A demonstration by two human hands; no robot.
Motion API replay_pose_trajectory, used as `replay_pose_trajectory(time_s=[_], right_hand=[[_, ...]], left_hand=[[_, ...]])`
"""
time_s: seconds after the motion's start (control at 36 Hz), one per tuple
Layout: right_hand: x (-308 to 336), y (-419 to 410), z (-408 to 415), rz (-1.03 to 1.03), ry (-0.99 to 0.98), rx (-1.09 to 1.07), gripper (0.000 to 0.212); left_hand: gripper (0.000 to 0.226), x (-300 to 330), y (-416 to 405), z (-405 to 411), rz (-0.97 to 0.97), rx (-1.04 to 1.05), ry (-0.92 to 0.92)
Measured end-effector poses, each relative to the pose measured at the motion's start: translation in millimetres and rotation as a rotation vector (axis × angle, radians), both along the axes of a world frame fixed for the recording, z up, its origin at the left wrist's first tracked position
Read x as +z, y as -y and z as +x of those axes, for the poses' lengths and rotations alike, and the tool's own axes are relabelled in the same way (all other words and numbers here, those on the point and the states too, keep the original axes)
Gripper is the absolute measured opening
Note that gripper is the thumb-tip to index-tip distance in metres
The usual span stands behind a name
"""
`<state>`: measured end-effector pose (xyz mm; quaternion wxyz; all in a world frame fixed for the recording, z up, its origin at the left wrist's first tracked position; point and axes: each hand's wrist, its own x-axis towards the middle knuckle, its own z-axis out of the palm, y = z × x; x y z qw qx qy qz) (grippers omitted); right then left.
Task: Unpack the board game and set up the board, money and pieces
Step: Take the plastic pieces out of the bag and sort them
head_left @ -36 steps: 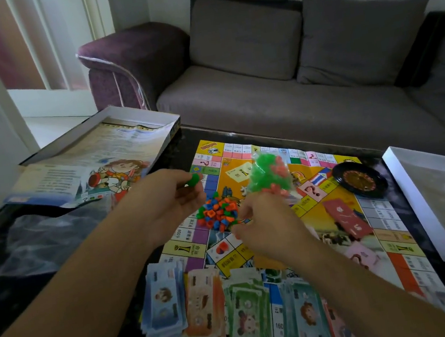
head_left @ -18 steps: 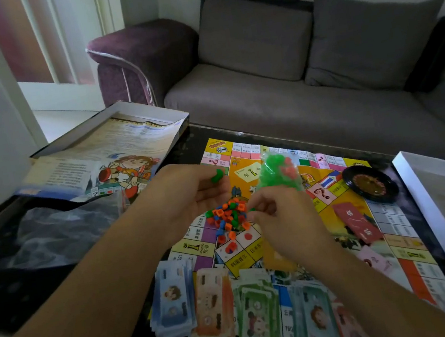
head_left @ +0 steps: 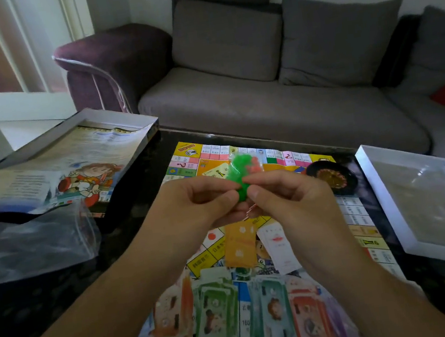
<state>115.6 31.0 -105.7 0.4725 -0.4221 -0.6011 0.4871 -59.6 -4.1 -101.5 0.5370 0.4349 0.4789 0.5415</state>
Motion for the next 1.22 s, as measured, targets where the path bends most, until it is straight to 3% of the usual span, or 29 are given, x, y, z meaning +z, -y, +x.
replay_pose_trajectory(time_s=[0.42,0.78,1.03,1.22], right_hand=[[-12,3,-5,-0.063,-0.128,-0.057,0.023],[-16,3,-8,-0.074,-0.070,-0.105,0.022],[-11,7,-7,0.006,0.043,-0.112,0.028],[-7,8,-10,0.057,0.129,-0.092,0.027]], left_hand=[[0.015,-9,5,17,-0.016,0.194,0.154],[0.013,-10,4,9,0.102,0.189,-0.170],[0.021,-10,4,7,0.180,0.157,-0.501],[0.017,-6,4,0,0.148,0.128,-0.587]])
